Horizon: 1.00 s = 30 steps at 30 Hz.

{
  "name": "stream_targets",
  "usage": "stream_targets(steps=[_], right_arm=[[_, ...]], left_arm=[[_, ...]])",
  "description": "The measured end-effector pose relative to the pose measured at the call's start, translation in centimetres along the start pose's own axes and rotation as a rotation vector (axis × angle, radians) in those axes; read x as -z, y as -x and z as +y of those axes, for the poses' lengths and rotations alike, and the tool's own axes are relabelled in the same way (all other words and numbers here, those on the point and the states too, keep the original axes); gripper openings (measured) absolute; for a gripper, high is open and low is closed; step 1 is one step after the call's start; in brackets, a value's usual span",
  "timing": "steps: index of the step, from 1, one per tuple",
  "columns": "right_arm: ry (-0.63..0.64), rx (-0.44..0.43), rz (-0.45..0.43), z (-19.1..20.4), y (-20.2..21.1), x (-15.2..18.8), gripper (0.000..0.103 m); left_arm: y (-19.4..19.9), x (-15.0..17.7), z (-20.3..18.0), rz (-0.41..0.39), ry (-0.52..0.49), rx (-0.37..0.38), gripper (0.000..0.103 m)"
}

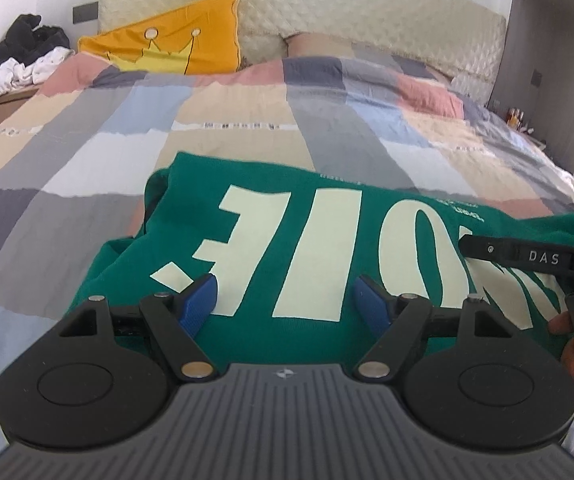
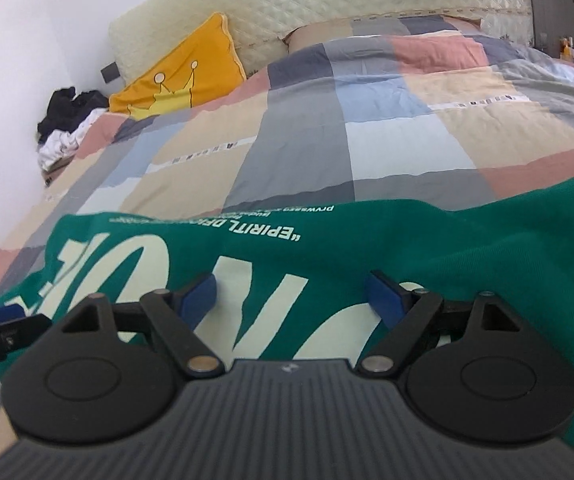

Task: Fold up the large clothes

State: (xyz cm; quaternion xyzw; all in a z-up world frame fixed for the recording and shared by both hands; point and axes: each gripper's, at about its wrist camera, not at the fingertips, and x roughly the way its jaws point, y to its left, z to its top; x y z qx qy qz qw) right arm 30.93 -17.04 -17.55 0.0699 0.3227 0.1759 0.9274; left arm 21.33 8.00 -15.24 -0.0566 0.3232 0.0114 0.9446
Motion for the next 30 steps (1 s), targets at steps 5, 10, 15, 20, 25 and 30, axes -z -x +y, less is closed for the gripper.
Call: stream_targets(steps=[5, 10, 15, 20, 25, 30], right_arm=[[0.002, 0.008, 0.011, -0.1, -1.0, 0.3, 0.084], [-0.037, 0.007, -0.006, 0.0, 0.4, 0.3, 0.084], [-0.068, 0.004, -0.031, 0.8, 4.0, 0.1, 0.085], [-0.162, -0.05, -0.067, 1.0, 8.0, 0.9, 0.085], [-0.333, -0.18, -0.007, 0.5, 10.2, 3.6, 0.085], [-0.511, -0.304, 0.071, 0.0, 9.6, 6.0, 0.103]], left_arm=[[-0.5, 0.2, -0.2, -0.007, -0.01, -0.011, 0.08], [1.0, 0.5, 0.0, -0.045, 0.011, 0.001, 0.08], [3.9, 1.0, -0.5, -0.08, 0.031, -0.001, 0.08], [6.7, 2.4, -1.0, -0.099, 0.068, 0.004, 0.08], [9.3, 4.3, -1.5, -0.101, 0.118, 0.015, 0.08], [10.0, 5.9, -1.9, -0.074, 0.171, 0.038, 0.081]])
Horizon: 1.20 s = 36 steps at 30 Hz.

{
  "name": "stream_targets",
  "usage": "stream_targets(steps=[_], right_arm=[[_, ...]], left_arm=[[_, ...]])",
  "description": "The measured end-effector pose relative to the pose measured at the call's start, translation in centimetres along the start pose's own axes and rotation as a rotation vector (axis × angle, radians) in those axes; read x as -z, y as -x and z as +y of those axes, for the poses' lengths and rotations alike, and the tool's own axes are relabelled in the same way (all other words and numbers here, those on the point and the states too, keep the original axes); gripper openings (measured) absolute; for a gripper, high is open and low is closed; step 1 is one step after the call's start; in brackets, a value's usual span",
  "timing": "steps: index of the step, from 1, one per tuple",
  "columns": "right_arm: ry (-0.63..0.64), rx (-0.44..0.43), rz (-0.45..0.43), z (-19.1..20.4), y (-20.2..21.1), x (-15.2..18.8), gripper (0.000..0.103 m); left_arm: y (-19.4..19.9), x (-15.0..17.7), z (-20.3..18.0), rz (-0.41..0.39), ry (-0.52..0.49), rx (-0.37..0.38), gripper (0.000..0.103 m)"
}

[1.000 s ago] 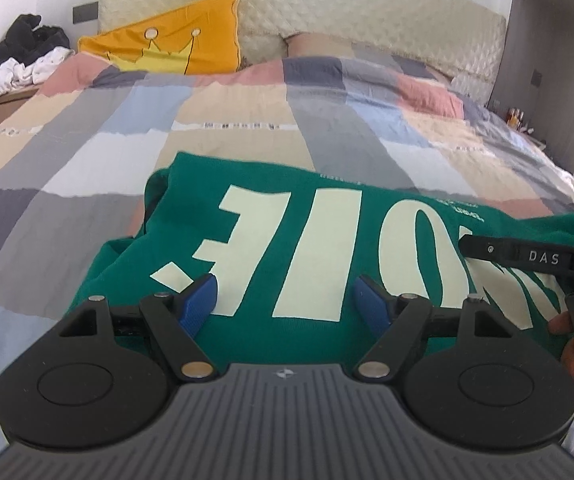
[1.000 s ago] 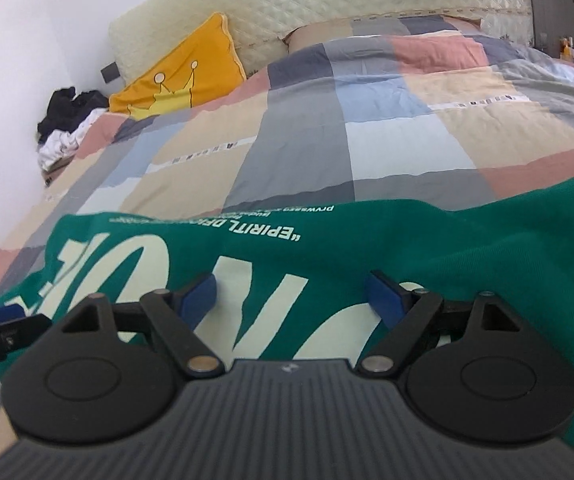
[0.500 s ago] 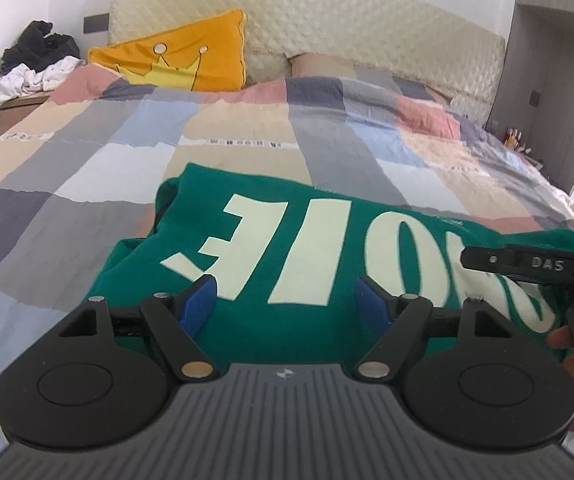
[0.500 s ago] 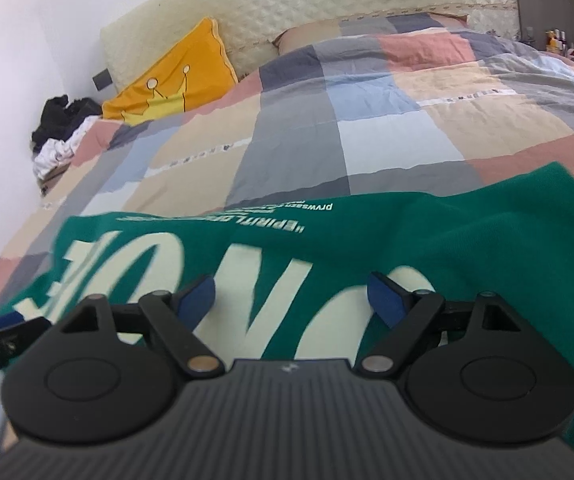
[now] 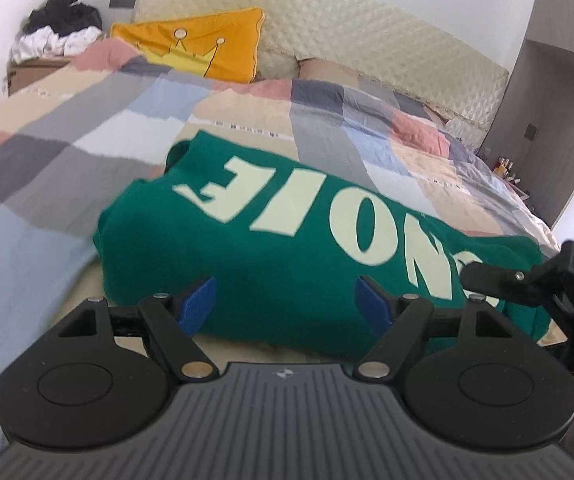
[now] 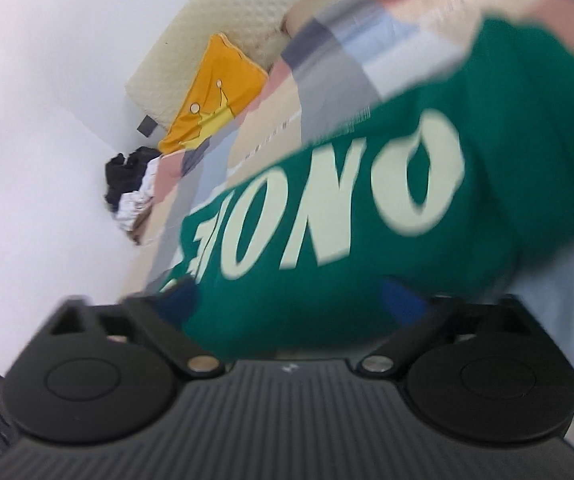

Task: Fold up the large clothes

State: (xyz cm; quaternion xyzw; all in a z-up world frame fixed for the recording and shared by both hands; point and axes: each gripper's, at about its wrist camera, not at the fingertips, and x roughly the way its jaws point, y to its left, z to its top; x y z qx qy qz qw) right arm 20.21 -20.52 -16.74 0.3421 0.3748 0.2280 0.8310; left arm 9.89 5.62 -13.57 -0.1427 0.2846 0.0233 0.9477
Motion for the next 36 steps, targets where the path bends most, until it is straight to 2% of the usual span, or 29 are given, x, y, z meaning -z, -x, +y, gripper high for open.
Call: stream_targets(steps=[5, 10, 15, 19, 22, 26, 28, 32, 36], right_arm=[[-0.204, -0.023, 0.05, -2.5, -2.2, 0.6, 0.103], [-0.489, -0.032, 0.065, -6.3, -5.2, 1.7, 0.103], [-0.581, -0.072, -0.028, -6.6, -6.4, 1.7, 0.103], [-0.679, -0.117, -0.092, -7.5, -6.4, 2.0, 0.103], [-0.709, -0.145, -0.11, -7.6, -6.3, 2.5, 0.103], [-0.698, -0.14, -0.126, -7.1, -6.0, 3.1, 0.103], [-0.689, -0.133, -0.132, -6.8, -5.8, 3.3, 0.103], [-0.673, -0.123, -0.142, -6.7, -5.2, 3.7, 0.103], [-0.658, -0.113, -0.15, -6.4, -4.9, 3.2, 0.103]], left_arm=[[-1.0, 0.5, -0.1, 0.049, 0.02, 0.015, 0.081], [-2.4, 0.6, 0.0, 0.081, 0.036, 0.012, 0.081], [-3.2, 0.6, 0.1, 0.099, 0.038, 0.015, 0.081], [-3.9, 0.6, 0.6, 0.108, 0.069, 0.023, 0.092], [-4.5, 0.4, 1.4, 0.131, 0.123, 0.045, 0.095], [-5.4, 0.5, 3.0, 0.172, 0.253, 0.114, 0.096], [-5.9, 0.8, 4.5, 0.198, 0.37, 0.174, 0.098], [-7.1, 1.8, 8.0, 0.235, 0.669, 0.296, 0.099], [-8.6, 3.3, 10.6, 0.242, 0.927, 0.404, 0.099]])
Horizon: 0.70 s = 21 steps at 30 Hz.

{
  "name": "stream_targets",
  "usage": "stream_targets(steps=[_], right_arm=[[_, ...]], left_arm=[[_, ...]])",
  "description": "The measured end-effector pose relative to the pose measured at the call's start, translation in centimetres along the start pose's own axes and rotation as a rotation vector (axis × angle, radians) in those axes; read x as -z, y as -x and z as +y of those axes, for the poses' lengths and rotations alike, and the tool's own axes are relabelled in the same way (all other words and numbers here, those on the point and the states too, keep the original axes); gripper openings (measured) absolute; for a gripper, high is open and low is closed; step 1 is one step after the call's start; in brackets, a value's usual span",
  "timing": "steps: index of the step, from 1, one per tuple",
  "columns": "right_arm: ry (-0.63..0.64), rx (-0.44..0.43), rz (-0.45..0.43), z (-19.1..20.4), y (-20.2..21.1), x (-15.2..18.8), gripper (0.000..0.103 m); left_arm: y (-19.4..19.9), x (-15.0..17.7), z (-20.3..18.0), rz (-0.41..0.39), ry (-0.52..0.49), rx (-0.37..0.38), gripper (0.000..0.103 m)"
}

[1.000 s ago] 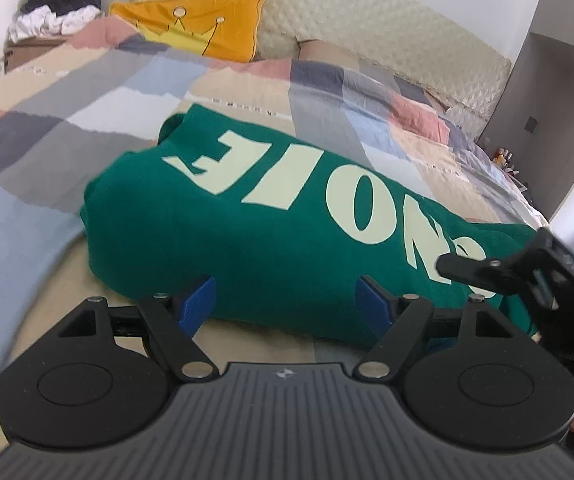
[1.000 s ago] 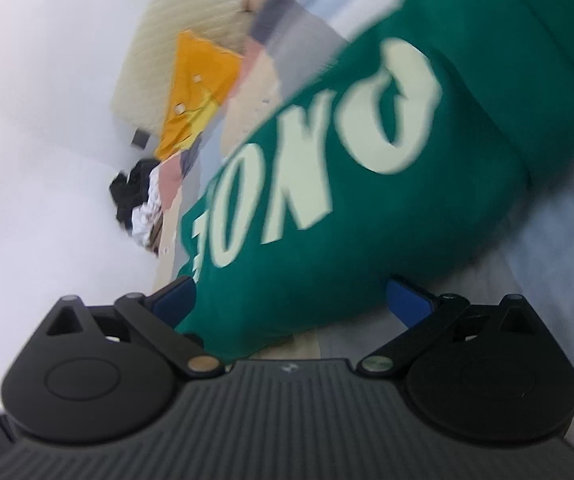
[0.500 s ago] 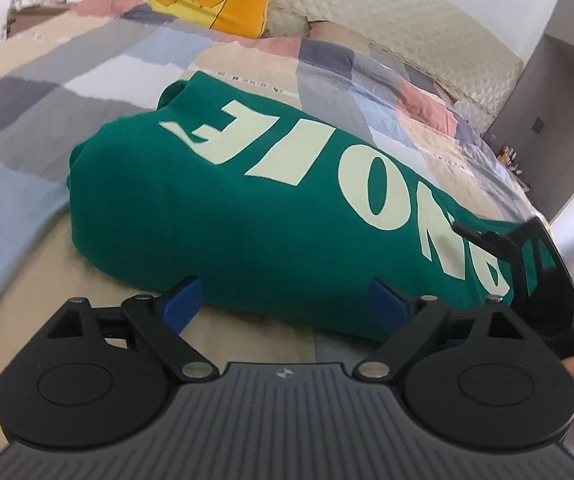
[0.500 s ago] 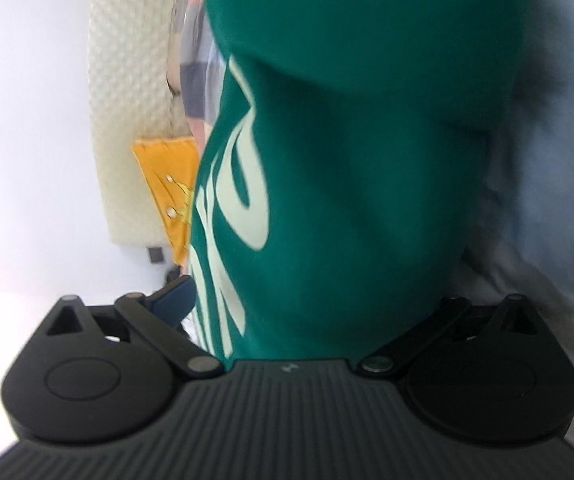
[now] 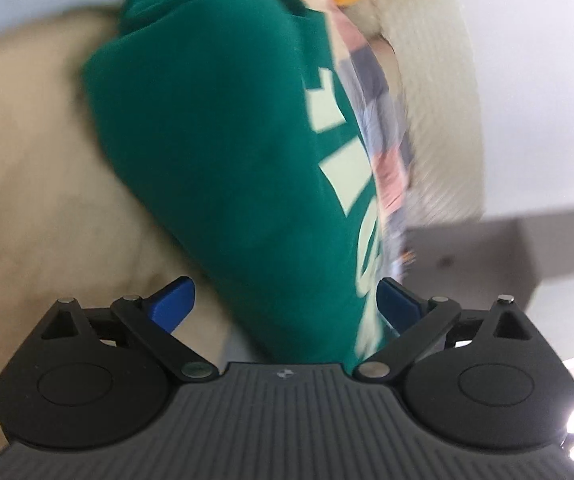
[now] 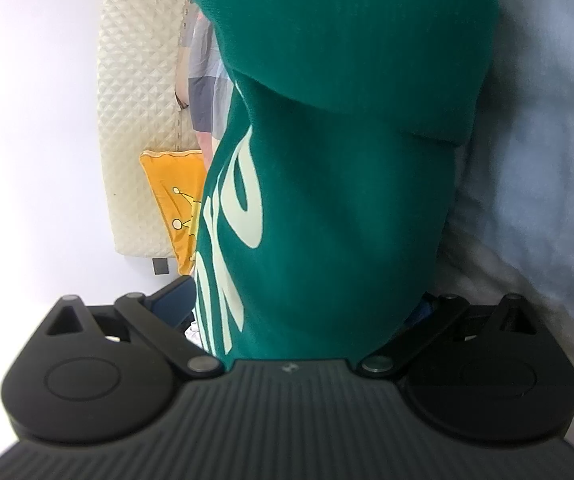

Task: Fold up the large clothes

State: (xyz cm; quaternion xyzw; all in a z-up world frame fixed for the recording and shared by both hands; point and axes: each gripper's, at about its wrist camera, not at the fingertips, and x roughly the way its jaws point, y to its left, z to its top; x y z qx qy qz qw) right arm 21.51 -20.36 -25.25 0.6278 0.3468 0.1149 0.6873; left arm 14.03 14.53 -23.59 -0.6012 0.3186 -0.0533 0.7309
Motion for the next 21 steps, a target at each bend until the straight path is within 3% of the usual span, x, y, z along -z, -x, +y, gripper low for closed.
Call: stream_targets(steps=[6, 10, 13, 17, 21], right_arm=[[0.038, 0.011, -0.004, 0.3, 1.1, -0.5, 0.103], [0.033, 0.008, -0.004, 0.8, 0.5, -1.0, 0.103], [0.031, 0.006, -0.002, 0.5, 0.5, -1.1, 0.103], [0.037, 0.006, -0.001, 0.2, 0.2, -1.1, 0.103], [0.059, 0.007, 0.007, 0.3, 0.0, -1.0, 0.103]], left_arm=[[-2.4, -1.2, 2.0, 0.007, 0.154, 0.024, 0.1], [-2.6, -1.9, 3.2, -0.067, 0.244, 0.081, 0.1], [-2.7, -2.5, 4.2, -0.081, 0.321, 0.109, 0.1], [-3.5, -2.6, 4.2, -0.094, 0.337, 0.096, 0.099], [-4.5, -2.7, 3.4, -0.111, 0.311, 0.027, 0.099]])
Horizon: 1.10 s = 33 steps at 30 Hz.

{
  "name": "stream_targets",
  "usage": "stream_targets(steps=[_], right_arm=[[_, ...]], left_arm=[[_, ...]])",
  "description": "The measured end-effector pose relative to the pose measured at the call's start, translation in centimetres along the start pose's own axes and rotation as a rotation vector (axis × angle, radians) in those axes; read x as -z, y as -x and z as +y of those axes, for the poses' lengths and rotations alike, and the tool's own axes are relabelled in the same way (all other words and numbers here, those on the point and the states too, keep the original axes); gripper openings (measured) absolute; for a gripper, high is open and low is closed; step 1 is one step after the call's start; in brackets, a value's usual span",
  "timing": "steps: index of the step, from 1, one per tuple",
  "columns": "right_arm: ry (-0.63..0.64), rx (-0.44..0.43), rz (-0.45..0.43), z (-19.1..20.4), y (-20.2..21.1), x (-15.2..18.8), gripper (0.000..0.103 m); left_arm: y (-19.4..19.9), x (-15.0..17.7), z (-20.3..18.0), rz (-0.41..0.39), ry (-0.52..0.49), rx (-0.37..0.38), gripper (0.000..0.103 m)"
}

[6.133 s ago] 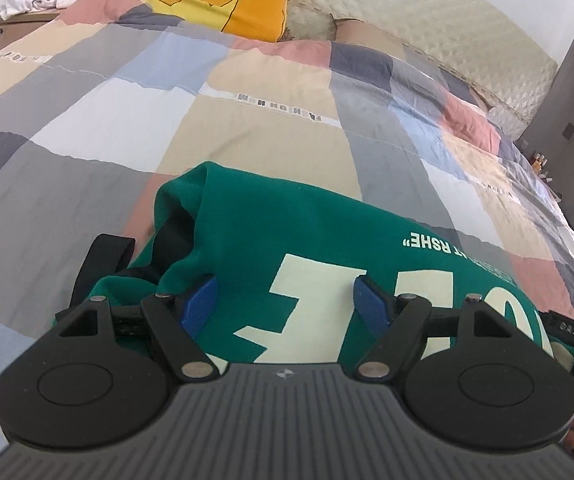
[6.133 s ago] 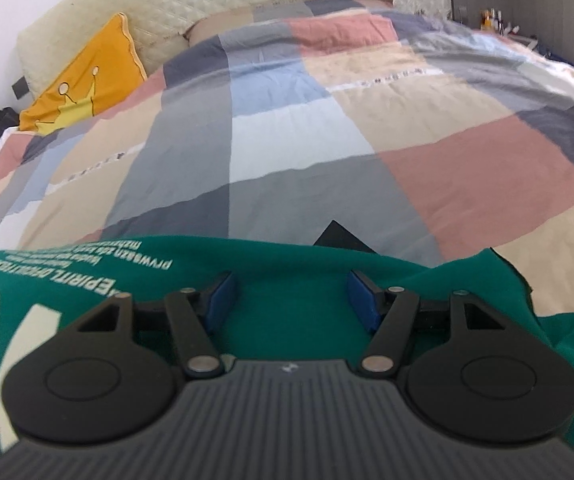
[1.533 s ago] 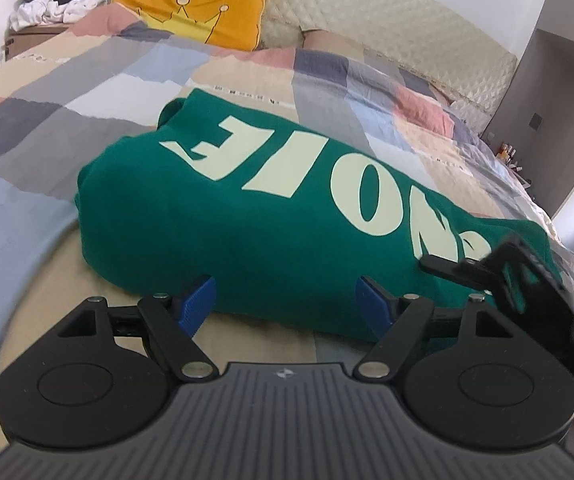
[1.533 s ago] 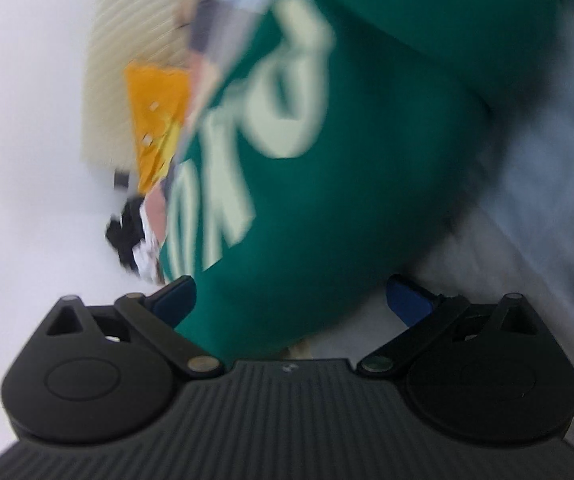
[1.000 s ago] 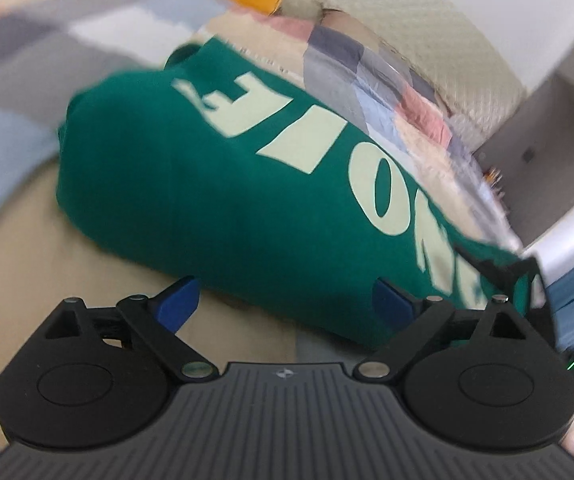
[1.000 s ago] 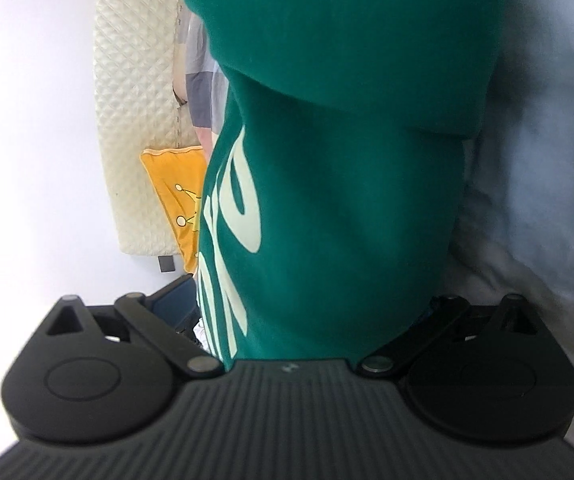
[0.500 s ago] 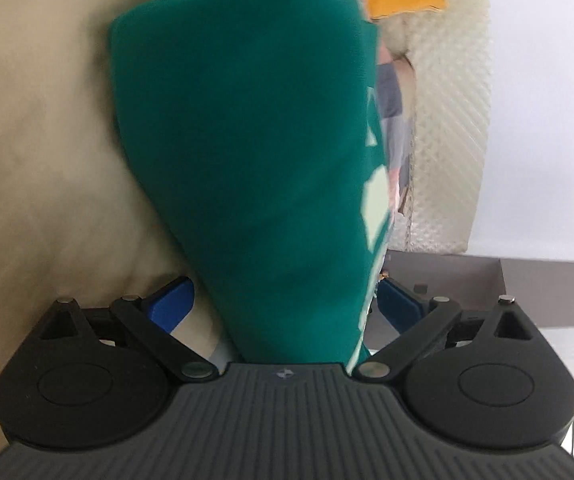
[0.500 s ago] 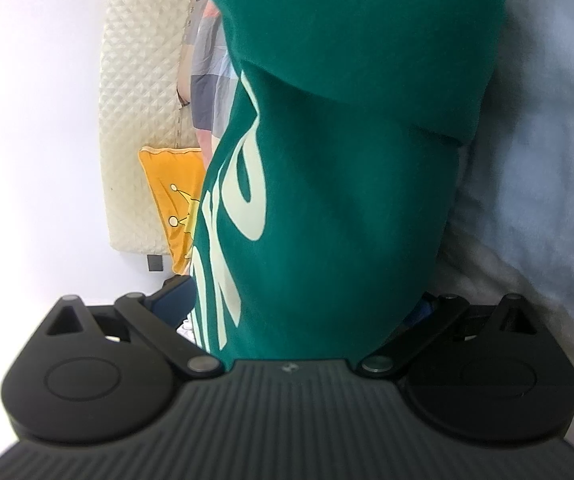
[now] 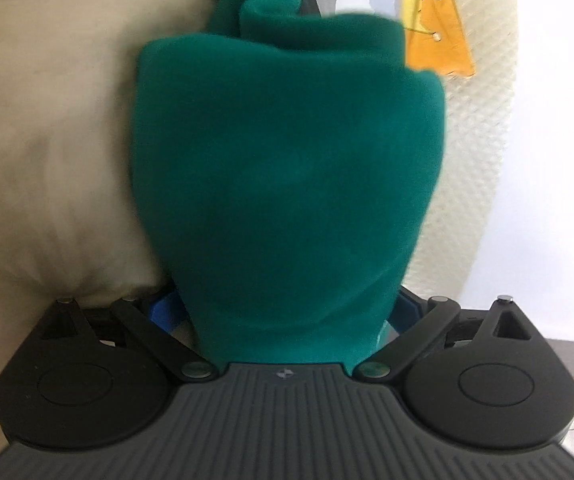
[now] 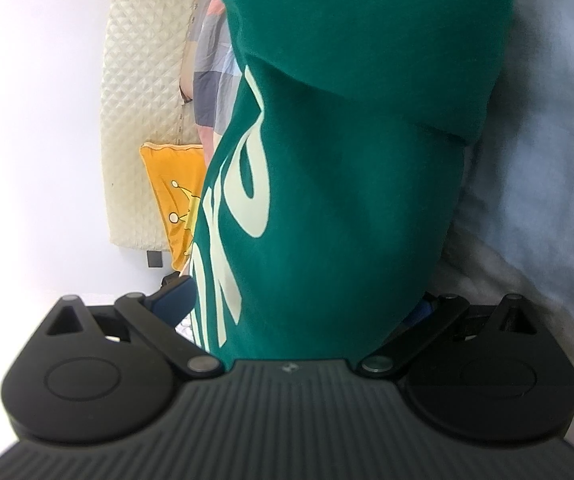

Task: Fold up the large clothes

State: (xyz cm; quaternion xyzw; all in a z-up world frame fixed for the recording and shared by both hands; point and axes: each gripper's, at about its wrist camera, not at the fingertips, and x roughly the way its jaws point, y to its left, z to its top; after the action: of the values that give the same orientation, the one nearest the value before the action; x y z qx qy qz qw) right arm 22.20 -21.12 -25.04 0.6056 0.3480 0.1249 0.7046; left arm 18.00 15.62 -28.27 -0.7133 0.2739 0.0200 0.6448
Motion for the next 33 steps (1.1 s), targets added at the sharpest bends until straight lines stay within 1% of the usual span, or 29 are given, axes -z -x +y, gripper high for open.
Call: stream_targets(steps=[3, 4, 5, 8, 11, 13, 14, 16, 17, 20, 21, 23, 25, 28, 29, 30, 31, 33], right_arm=[[0.026, 0.003, 0.008, 0.3, -0.2, 0.1, 0.103], [0.03, 0.005, 0.01, 0.4, -0.3, 0.1, 0.103], [0.033, 0.007, 0.012, 0.5, -0.4, 0.0, 0.103], [0.028, 0.008, 0.011, 0.5, -0.5, -0.2, 0.103], [-0.004, 0.012, -0.01, 0.3, -0.4, -0.6, 0.103], [-0.024, 0.016, -0.06, 0.0, 0.2, -1.2, 0.101], [-0.027, 0.026, -0.102, 0.0, 0.8, -1.5, 0.099], [-0.016, 0.046, -0.194, 0.0, 1.9, -2.4, 0.098], [-0.015, 0.055, -0.214, -0.1, 2.2, -2.7, 0.098], [-0.027, 0.068, -0.196, -0.3, 1.6, -3.5, 0.099], [-0.014, 0.074, -0.187, -0.1, 1.1, -3.3, 0.101], [0.018, 0.085, -0.16, 0.5, 0.2, -3.5, 0.101], [0.062, 0.116, -0.123, 1.0, -0.9, -3.7, 0.101], [0.075, 0.117, -0.114, 1.5, -1.8, -4.1, 0.101], [0.078, 0.113, -0.107, 1.6, -1.8, -4.4, 0.097], [0.078, 0.109, -0.098, 1.6, -2.0, -4.6, 0.089], [0.075, 0.105, -0.088, 1.5, -2.0, -4.9, 0.084], [0.065, 0.09, -0.083, 1.4, -2.0, -5.1, 0.071]], left_arm=[[-0.6, 0.1, -0.7, -0.032, -0.019, -0.023, 0.098], [-0.9, 0.2, -1.1, -0.039, -0.038, -0.035, 0.094], [-1.1, 0.3, -1.5, -0.047, -0.061, -0.049, 0.087], [-1.2, 0.2, -2.1, -0.054, -0.094, -0.062, 0.075], [-1.9, 0.5, -3.0, -0.064, -0.127, -0.066, 0.069], [-2.2, 0.9, -3.4, -0.071, -0.153, -0.068, 0.068], [-2.4, 1.0, -3.6, -0.071, -0.158, -0.067, 0.067], [-2.8, 0.8, -3.9, -0.069, -0.161, -0.067, 0.067], [-3.0, 0.6, -4.0, -0.068, -0.163, -0.066, 0.067], [-3.4, 0.5, -4.1, -0.06, -0.165, -0.061, 0.067], [-3.6, 0.4, -3.9, -0.055, -0.163, -0.059, 0.067], [-3.1, 0.5, -3.3, -0.046, -0.161, -0.055, 0.068], [-2.1, -0.6, -2.3, -0.035, -0.16, -0.054, 0.068], [-2.4, -1.1, -2.2, -0.027, -0.159, -0.058, 0.068], [-2.4, -1.2, -2.2, -0.027, -0.164, -0.057, 0.068], [-2.5, -1.3, -2.3, -0.027, -0.169, -0.056, 0.068], [-2.1, -1.5, -2.1, -0.029, -0.175, -0.054, 0.068], [-2.2, -1.3, -2.3, -0.036, -0.202, -0.053, 0.068]])
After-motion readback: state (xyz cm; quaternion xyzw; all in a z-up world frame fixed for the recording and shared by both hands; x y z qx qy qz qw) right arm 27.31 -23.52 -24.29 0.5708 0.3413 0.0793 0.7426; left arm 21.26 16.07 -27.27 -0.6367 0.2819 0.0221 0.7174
